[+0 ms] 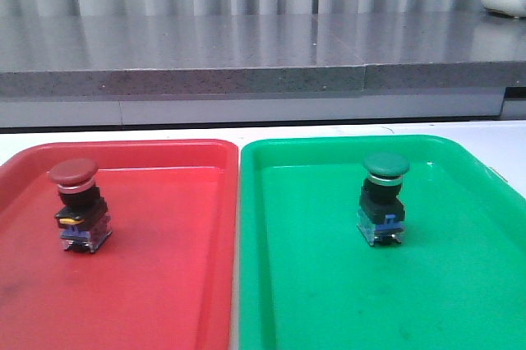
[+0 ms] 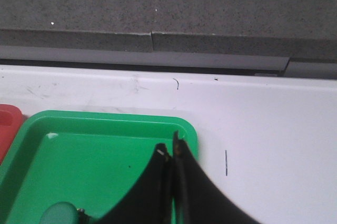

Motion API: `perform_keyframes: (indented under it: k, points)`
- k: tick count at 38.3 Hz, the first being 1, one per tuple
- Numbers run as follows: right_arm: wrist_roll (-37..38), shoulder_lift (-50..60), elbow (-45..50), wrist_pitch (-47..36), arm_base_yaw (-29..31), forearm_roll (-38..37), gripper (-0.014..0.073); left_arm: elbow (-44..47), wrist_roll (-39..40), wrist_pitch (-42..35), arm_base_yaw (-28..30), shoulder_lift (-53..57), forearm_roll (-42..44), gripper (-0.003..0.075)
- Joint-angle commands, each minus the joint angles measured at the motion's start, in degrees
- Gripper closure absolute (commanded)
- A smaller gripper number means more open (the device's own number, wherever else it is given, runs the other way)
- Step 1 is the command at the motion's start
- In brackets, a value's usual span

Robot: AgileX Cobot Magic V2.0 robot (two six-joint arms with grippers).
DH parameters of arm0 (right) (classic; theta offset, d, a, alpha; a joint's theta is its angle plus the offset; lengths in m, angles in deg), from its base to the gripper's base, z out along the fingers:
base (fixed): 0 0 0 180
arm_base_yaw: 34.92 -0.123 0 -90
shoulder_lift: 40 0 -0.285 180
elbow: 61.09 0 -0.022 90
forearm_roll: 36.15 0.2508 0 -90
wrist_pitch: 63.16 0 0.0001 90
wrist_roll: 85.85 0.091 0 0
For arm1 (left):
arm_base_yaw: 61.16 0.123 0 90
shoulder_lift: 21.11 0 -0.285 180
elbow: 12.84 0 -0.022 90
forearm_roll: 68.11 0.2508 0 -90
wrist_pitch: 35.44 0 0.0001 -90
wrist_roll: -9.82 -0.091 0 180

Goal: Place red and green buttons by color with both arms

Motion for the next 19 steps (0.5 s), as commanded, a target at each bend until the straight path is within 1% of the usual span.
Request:
perform_keyframes:
  k: [1,4,9,14,19]
  points:
    - [-0.3,8.1,5.9,-7.7,0.4,-0.7,0.066,-1.4,0.4,-4.4,-0.4,-0.7,-0.6,0.074]
    - [-0.3,15.5,12.1,-8.4,0.4,-1.1,0.066,-1.4,0.4,-4.4,-0.4,-0.7,-0.6,0.074]
    - [-0.4,27.3,19.0,-8.2,0.4,-3.7,0.066,-1.4,0.4,-4.4,-0.4,-0.7,-0.6,0.074]
    - [-0.4,36.9,22.6,-7.7,0.4,-5.8,0.066,-1.4,0.4,-4.4,-0.4,-0.7,-0.6,0.074]
    - [-0.3,42.6,23.3,-7.7,0.4,-5.8,0.066,-1.4,0.4,-4.4,-0.4,-0.7,-0.6,0.074]
